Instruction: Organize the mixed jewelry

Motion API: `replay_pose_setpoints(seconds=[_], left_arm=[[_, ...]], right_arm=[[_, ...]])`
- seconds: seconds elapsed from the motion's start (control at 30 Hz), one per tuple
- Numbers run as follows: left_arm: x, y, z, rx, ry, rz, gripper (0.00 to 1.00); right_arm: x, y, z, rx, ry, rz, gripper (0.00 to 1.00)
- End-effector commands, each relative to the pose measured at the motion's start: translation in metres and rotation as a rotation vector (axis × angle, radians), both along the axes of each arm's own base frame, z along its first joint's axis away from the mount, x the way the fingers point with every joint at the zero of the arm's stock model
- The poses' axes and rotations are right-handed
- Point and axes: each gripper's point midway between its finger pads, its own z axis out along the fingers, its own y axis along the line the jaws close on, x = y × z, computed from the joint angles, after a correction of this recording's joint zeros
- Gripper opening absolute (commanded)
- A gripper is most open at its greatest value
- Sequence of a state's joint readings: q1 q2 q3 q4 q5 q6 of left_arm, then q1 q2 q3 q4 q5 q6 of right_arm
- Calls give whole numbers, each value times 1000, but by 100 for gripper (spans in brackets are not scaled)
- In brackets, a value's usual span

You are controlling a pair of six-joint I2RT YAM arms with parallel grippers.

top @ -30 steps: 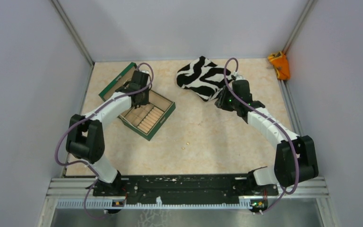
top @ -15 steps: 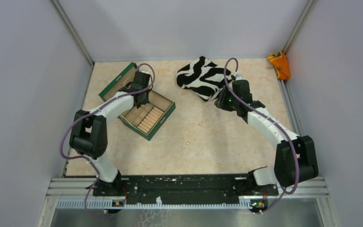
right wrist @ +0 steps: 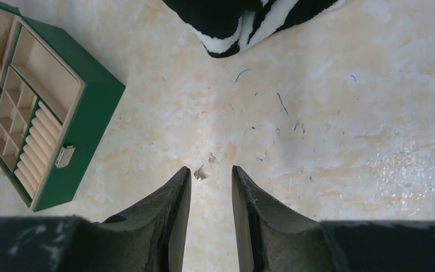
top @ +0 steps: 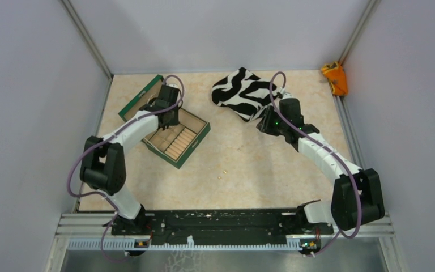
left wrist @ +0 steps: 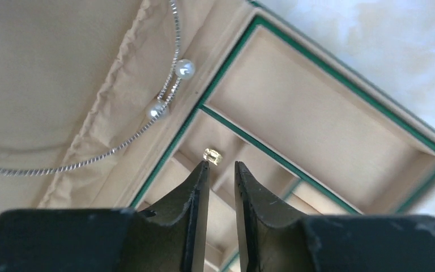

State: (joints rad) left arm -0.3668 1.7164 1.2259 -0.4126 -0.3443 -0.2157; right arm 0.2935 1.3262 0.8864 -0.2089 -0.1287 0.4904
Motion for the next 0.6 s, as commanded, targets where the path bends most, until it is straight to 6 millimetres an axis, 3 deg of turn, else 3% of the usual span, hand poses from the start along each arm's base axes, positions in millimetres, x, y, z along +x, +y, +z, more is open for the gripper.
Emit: replay_pose_setpoints(seconds=[0.0,0.1,0.2,0.4,0.57], left_arm=[[-19,-48,63,-125,-113,-152,31],[-51,-87,76,-130,-105,-259,35],[-87,-121,72,-186,-50,-338,38],[-153,-165,47,-343,73,-424,44],[-195,-192,10,-354,171,-469,46]], right_arm=[[-16,13,10,-8,-44,63,34],[-32,22,-4,-61,-15,93,38],[-47,32,-18,-87,19,124,42],[-62,21,-37,-104,59,82,43],[-55,8,-34,-152,43,11,46]])
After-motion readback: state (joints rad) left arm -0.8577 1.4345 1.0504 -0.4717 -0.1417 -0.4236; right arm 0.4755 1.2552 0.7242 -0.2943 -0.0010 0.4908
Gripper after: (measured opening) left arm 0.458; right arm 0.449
